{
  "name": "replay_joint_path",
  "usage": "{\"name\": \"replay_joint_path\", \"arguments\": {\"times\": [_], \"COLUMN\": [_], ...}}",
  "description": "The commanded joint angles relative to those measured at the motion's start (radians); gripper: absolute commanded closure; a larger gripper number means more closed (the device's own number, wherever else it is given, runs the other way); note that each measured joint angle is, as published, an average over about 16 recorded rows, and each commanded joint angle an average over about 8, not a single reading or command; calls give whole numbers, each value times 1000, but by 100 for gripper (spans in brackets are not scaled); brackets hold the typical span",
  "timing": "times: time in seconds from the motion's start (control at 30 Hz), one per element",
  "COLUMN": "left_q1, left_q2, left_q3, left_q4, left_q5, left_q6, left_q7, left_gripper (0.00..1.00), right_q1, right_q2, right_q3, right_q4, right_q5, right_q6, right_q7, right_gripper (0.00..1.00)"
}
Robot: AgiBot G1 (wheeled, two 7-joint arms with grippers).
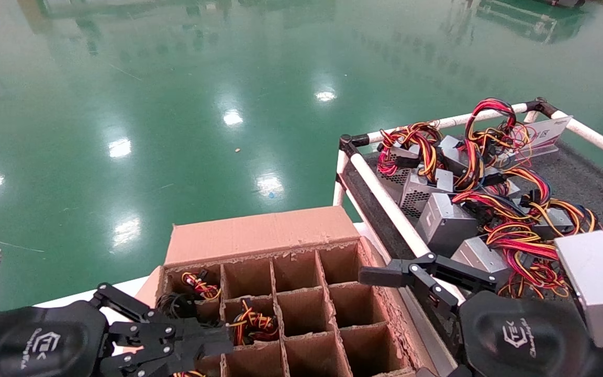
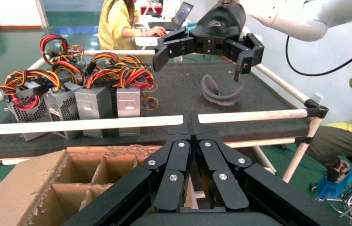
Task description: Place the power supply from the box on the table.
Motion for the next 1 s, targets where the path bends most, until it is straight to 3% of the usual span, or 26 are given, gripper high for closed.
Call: {"name": "replay_joint_path", "arguments": {"times": [0.03,0.17,0.23,0.57,1.0], "left_q1": [0,0,0,0,-1], "left_q2": [0,0,0,0,0], "left_q3": [0,0,0,0,1], "left_q4": [0,0,0,0,1], "left_q5": [0,0,0,0,0], "left_q6": [0,0,0,0,0], "left_q7": [0,0,0,0,1], "left_gripper": [67,17,1,0,0], "right_q1": [0,0,0,-2,-12], "right_q2": [0,0,0,-4,6], "right_q3": [0,0,0,-8,-56], "right_q4": [0,0,0,-9,-61], "right_q5": [0,0,0,-20,-158], "right_q6": [0,0,0,15,68], "right_q7": [0,0,0,2,-6], "right_gripper": [0,0,0,0,0]}}
